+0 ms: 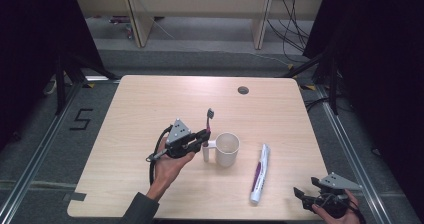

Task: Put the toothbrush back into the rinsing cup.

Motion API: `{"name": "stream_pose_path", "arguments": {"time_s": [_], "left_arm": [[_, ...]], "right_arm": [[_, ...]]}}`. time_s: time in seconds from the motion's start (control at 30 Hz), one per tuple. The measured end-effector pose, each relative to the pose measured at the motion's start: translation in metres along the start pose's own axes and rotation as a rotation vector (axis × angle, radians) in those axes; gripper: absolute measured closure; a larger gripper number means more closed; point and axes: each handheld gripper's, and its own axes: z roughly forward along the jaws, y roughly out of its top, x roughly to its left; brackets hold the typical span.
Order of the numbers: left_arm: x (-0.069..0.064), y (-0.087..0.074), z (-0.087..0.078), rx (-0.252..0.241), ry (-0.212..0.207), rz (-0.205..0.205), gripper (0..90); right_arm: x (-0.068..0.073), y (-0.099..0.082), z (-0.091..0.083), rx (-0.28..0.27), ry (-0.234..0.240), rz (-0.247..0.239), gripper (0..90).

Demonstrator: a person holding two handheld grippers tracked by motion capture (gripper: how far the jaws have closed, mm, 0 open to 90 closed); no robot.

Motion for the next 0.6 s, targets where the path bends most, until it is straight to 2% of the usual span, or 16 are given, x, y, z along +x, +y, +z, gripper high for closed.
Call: {"name": "stream_pose_path", "arguments": {"time_s": [0.33, 0.43, 0.5, 0.6], "left_arm": [[0.001, -0.007, 0.000, 0.028, 0.004, 0.008, 81.8], [0.001, -0.009, 0.000, 0.023, -0.001, 0.005, 81.7], [0.001, -0.010, -0.001, 0.039, 0.005, 0.007, 81.6], [0.002, -0.013, 0.000, 0.034, 0.002, 0.002, 81.5]], "right_arm": [[0.000, 0.000, 0.000, 0.000, 0.002, 0.000, 24.1], [0.000, 0.000, 0.000, 0.000, 0.002, 0.000, 24.1], [0.000, 0.000, 0.000, 0.000, 0.002, 0.000, 24.1], [0.000, 0.000, 0.000, 0.000, 0.003, -0.001, 24.1]]}}
